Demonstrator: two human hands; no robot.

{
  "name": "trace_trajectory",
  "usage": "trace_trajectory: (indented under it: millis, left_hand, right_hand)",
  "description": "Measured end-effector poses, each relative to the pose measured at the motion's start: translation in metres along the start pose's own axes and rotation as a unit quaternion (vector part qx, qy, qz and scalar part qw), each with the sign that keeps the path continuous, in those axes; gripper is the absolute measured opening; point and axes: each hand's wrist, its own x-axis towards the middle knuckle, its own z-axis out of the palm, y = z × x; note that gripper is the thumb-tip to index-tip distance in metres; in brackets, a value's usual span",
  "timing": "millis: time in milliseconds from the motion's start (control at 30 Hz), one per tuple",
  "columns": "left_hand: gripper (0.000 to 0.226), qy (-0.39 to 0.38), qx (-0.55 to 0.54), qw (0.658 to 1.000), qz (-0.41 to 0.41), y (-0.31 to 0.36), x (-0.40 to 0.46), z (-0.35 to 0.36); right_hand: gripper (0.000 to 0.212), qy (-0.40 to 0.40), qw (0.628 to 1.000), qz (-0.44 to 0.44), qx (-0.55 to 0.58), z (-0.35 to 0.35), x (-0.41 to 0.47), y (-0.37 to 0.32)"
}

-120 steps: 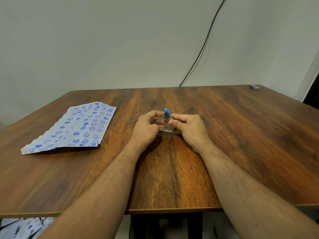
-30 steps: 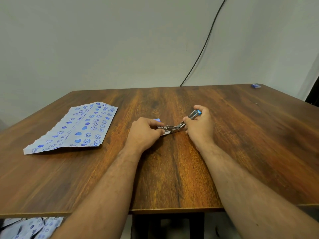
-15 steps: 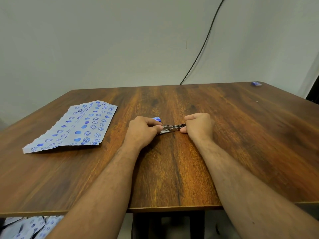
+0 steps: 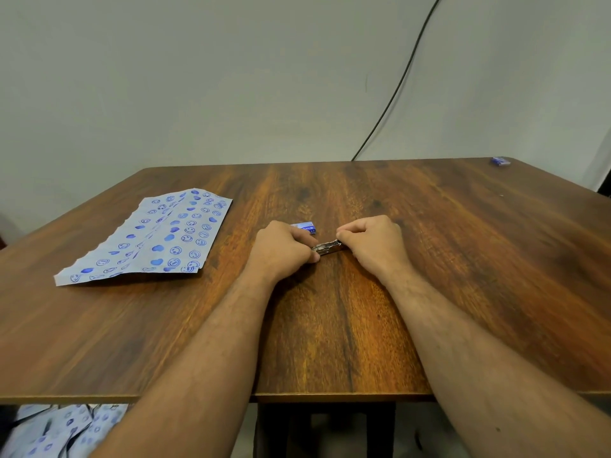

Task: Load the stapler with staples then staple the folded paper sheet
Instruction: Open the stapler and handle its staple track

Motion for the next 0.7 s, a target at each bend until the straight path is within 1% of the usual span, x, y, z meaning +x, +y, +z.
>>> trace_trajectory:
  millis: [67, 233, 333, 467, 600, 700]
  left_hand:
    - [0.027, 0.003, -0.018, 1.0, -0.008, -0.0029, 0.0013, -0.0034]
    - [0.019, 0.0, 0.013, 1.0, 0.006, -0.0032, -0.0007, -0.0009]
    - [0.018, 0.016, 0.019, 0.999, 0.042, -0.0025, -0.0022, 0.0019]
    - [0.024, 0.042, 0.009, 0.994, 0.096, -0.0038, -0.0007, 0.0023]
    - [0.031, 0.021, -0.002, 0.991, 0.131, -0.0064, 0.001, 0.0023]
    - [0.029, 0.011, -0.018, 0.99, 0.138, -0.0066, 0.0012, 0.0048]
  right_hand:
    - [0.012, 0.008, 1.0, 0.005, 0.0, 0.0013, 0.001, 0.0005]
    - [0.015, 0.006, 1.0, 0.004, -0.007, 0.0031, 0.0035, 0.004]
    - [0.016, -0.018, 1.0, -0.02, -0.011, 0.001, 0.0035, 0.0058]
    - [0.013, -0.033, 0.998, -0.055, 0.009, 0.003, 0.002, 0.0054]
    - [0.015, -0.046, 0.995, -0.078, 0.033, 0.0019, -0.0006, 0.0038]
    - [0.019, -0.046, 0.995, -0.085, 0.036, -0.0001, -0.0024, 0.0043]
